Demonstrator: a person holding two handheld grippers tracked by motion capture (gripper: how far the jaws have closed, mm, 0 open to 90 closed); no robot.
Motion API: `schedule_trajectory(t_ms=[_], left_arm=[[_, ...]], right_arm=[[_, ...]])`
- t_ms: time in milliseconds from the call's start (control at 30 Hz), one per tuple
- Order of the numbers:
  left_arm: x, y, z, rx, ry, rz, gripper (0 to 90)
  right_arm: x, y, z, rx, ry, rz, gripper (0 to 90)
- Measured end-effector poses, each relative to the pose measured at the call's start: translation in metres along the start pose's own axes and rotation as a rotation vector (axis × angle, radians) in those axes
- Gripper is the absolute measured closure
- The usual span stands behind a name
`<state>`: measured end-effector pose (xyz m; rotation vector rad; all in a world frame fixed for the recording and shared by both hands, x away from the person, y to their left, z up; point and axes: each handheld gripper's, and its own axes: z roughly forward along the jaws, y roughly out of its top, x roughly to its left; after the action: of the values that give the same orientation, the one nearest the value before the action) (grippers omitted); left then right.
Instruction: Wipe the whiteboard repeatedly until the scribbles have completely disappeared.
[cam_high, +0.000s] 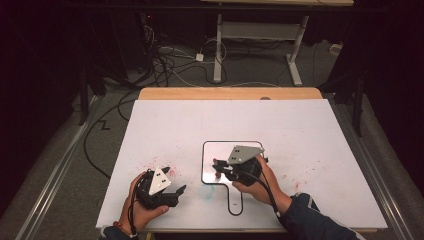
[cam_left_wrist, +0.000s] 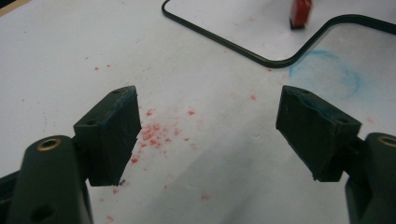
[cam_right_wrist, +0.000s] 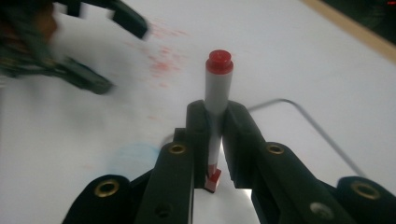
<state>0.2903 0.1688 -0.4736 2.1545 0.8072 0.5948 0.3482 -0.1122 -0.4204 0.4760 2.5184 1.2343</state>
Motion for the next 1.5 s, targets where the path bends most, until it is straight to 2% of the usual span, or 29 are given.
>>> schedule_trajectory(t_ms=[33,67,133,167,233,267,367,467,633,767,967,1067,1267,1500], left_arm=[[0.000,0.000,0.000,0.000,-0.002,-0.002,21.3],[0.000,0.000,0.000,0.000,-0.003,-0.001,21.3],[0.000,0.000,0.000,-0.002,-0.004,-0.005,21.2],[0.000,0.000,0.000,-0.002,-0.005,-0.008,21.2],[0.000,0.000,0.000,-0.004,-0.006,-0.008,21.3],[0.000,0.000,0.000,-0.005,-0.009,-0.009,21.3],[0.001,-0.001,0.000,-0.006,-0.014,-0.011,21.2],[0.002,-0.001,0.000,-0.008,-0.015,-0.015,21.2],[0.002,-0.001,-0.001,-0.009,-0.017,-0.014,21.2],[0.003,-0.002,-0.001,-0.011,-0.027,-0.029,21.2],[0.003,-0.001,0.000,-0.009,-0.027,-0.027,21.3],[0.003,-0.001,0.001,-0.004,-0.025,-0.024,21.2],[0.001,0.000,0.002,0.003,-0.018,-0.010,21.3],[-0.001,0.001,0.001,0.011,-0.004,0.014,21.2]], right_arm=[[0.002,0.001,0.001,-0.005,0.044,0.022,81.8],[0.004,0.002,0.002,-0.005,0.049,0.027,81.8],[0.008,0.005,0.005,0.006,0.025,-0.007,81.9],[0.008,0.006,0.007,0.009,-0.002,-0.025,81.8],[0.002,0.007,0.011,0.005,-0.041,-0.038,81.8],[-0.003,0.008,0.014,-0.001,-0.062,-0.027,81.8],[-0.019,0.007,0.021,-0.029,-0.079,0.038,81.9],[-0.024,0.010,0.028,-0.040,-0.093,0.045,81.9],[-0.020,0.014,0.033,-0.042,-0.041,0.036,81.8],[-0.011,0.015,0.028,-0.018,-0.049,-0.004,81.8],[-0.014,0.011,0.013,0.023,-0.053,0.010,81.8],[-0.020,0.005,-0.001,-0.005,-0.053,0.042,81.8],[-0.029,-0.001,-0.042,-0.073,-0.074,0.064,81.8],[-0.041,-0.016,-0.087,-0.109,-0.110,0.097,81.8]])
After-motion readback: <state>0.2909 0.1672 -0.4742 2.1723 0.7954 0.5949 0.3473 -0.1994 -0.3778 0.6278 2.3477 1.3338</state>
